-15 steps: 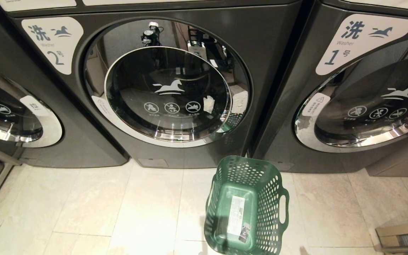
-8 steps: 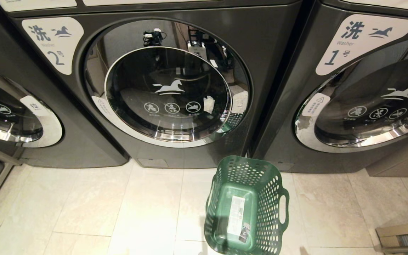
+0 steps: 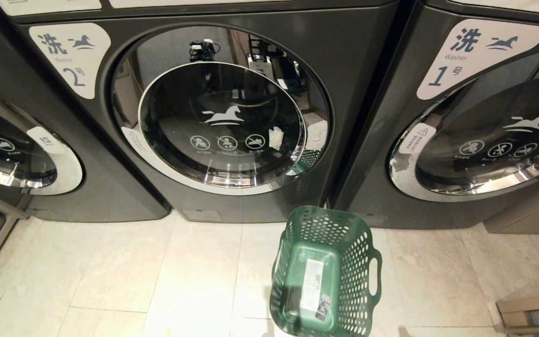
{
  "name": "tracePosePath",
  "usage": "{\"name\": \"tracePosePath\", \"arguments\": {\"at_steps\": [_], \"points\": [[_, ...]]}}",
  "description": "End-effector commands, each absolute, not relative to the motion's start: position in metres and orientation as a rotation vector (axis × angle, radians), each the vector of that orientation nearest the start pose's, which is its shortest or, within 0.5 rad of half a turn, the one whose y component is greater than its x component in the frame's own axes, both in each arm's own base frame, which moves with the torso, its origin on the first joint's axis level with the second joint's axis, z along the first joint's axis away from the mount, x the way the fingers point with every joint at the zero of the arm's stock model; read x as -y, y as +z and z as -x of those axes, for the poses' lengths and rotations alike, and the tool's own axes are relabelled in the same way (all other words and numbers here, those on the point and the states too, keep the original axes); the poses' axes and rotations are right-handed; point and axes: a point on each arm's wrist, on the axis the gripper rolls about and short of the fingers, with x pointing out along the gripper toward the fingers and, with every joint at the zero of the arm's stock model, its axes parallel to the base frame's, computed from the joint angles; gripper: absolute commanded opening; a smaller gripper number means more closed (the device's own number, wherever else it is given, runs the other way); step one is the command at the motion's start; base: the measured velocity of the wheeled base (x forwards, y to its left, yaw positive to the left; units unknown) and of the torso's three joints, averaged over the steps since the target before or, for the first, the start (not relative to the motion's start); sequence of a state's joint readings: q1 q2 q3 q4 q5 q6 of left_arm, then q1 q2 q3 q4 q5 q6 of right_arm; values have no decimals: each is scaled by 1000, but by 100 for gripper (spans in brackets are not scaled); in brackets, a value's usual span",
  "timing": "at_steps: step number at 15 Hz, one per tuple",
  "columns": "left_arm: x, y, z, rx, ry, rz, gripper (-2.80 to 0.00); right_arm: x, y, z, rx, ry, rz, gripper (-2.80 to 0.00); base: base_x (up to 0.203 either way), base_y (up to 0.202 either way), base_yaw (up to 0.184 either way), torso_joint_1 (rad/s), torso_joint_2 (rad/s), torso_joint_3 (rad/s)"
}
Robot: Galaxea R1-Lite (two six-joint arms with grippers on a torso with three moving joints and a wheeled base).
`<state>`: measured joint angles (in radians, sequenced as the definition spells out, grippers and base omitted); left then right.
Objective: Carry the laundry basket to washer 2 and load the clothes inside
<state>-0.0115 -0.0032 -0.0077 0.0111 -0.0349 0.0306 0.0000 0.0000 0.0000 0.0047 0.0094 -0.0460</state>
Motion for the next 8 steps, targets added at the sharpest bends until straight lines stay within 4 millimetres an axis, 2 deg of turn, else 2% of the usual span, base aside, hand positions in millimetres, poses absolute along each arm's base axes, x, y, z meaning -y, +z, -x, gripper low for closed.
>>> {"name": "tracePosePath", "arguments": {"at_steps": [1,8], "points": [[1,77,23,-2,-48,-31,-280,0,75,23,-5,3,5,-280,0,0,0,0,0,0],[1,77,23,-2,-47,-31,-280,0,75,23,-7,15,81,-280,0,0,0,0,0,0]]}}
